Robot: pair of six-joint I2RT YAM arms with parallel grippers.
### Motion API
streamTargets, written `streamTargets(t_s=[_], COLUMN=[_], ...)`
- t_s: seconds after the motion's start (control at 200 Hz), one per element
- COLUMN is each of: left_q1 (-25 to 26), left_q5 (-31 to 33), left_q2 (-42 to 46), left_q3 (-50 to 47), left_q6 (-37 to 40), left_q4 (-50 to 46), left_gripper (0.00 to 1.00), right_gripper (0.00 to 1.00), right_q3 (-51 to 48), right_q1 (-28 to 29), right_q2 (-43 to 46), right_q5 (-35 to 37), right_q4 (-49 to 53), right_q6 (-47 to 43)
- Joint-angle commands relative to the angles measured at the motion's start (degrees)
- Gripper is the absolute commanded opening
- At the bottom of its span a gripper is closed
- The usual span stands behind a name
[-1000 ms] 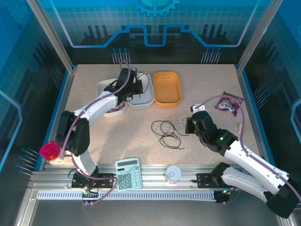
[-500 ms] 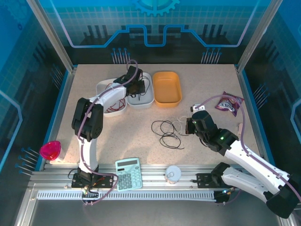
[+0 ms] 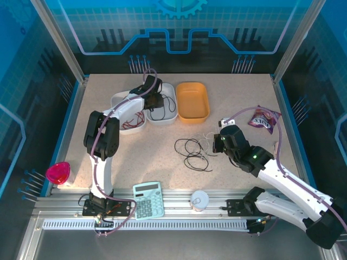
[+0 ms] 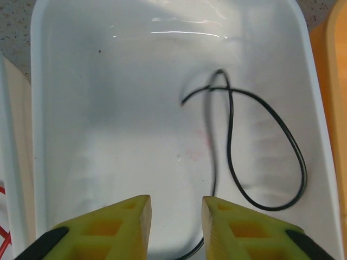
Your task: Untangle the cables
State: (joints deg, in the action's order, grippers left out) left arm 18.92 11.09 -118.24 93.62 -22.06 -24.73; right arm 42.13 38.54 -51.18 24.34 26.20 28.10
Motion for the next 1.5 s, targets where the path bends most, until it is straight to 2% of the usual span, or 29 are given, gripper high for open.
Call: streamTargets(t_s=[0.0,0.115,0.37,0.555,0.755,0.941,1.101,1.356,1.496], left_q1=[-0.28,-0.31,1.85,7.96,15.69,20.59,21.17,21.56,21.54], left_q5=[-0.48,-2.14,-6.34,-5.11,-1.78,-0.73,-2.5,-3.29,-3.18], left_q2=[1.62,4.84,14.94,21.1,27.1,27.84,23.5,18.23,15.25], left_q3=[0.55,-1.74,-10.84,-17.84,-26.28,-32.91,-33.26,-31.83,-29.17], left_q6=[0.19,-0.33,-1.49,-0.97,-1.41,-1.41,-0.55,4.32,8.21], left_q4=[-0.79,0.23,4.45,5.28,8.72,12.33,11.45,11.96,10.09], left_gripper=[0.36,0.44,0.71,0.85,0.91,0.89,0.71,0.61,0.58], right_gripper=[0.01,0.01,0.02,0.03,0.05,0.08,0.12,0.2,0.28], right_q3=[1.9,2.07,2.8,3.08,3.71,3.66,4.02,5.05,4.81], right_q1=[-0.75,-1.06,-1.63,-1.89,-2.94,-3.79,-4.53,-5.31,-5.65], right_q2=[-0.24,-0.76,-2.74,-3.91,-5.51,-8.22,-11.17,-15.72,-17.14], right_q5=[-0.03,-0.05,0.44,0.74,1.03,0.53,-1.6,-3.17,-4.3], right_q4=[1.22,1.57,2.45,2.95,5.41,7.03,7.77,10.02,10.02], right_q6=[0.38,0.6,1.43,2.42,3.69,5.38,6.09,7.39,8.11])
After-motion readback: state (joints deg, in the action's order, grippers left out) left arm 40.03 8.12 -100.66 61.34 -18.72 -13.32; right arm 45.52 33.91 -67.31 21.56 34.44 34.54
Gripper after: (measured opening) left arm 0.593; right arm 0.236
